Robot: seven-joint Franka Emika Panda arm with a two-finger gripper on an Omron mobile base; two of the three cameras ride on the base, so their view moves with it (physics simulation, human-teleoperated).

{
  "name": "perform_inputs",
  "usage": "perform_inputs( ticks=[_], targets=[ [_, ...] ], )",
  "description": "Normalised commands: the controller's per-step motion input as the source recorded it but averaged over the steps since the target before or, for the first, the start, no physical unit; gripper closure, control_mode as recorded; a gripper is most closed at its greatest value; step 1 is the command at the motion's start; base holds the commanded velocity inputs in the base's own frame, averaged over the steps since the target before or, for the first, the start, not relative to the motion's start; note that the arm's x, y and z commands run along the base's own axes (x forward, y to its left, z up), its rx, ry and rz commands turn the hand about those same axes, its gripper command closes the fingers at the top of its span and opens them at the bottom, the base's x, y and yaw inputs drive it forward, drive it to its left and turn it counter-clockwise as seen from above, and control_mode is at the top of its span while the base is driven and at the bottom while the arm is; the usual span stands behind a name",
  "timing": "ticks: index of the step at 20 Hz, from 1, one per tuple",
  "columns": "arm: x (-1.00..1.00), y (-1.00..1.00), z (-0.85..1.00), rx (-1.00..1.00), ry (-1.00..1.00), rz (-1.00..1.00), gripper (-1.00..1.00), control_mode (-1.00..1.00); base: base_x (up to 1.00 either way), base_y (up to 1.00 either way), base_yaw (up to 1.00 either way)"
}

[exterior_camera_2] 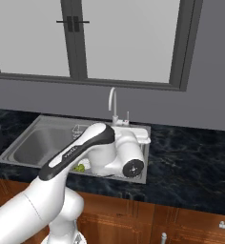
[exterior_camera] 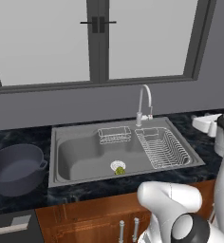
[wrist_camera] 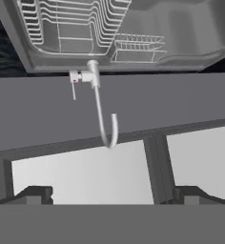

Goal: Dump the broccoli from the pot into the sink. Then turn on the water and wash the broccoli. Then turn off the water and put the broccoli back in the pot.

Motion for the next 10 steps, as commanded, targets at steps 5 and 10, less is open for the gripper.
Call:
perform_inputs(
  ticks=[5, 10],
  targets=[
    [0.22, 0.0, 0.0, 0.0, -0.04, 0.0, -1.0, -1.0, 0.0, 0.0, 0.0],
    [0.13, 0.02, 0.0, -0.02, 0.0, 0.0, -1.0, -1.0, 0.0, 0.0, 0.0]
  ],
)
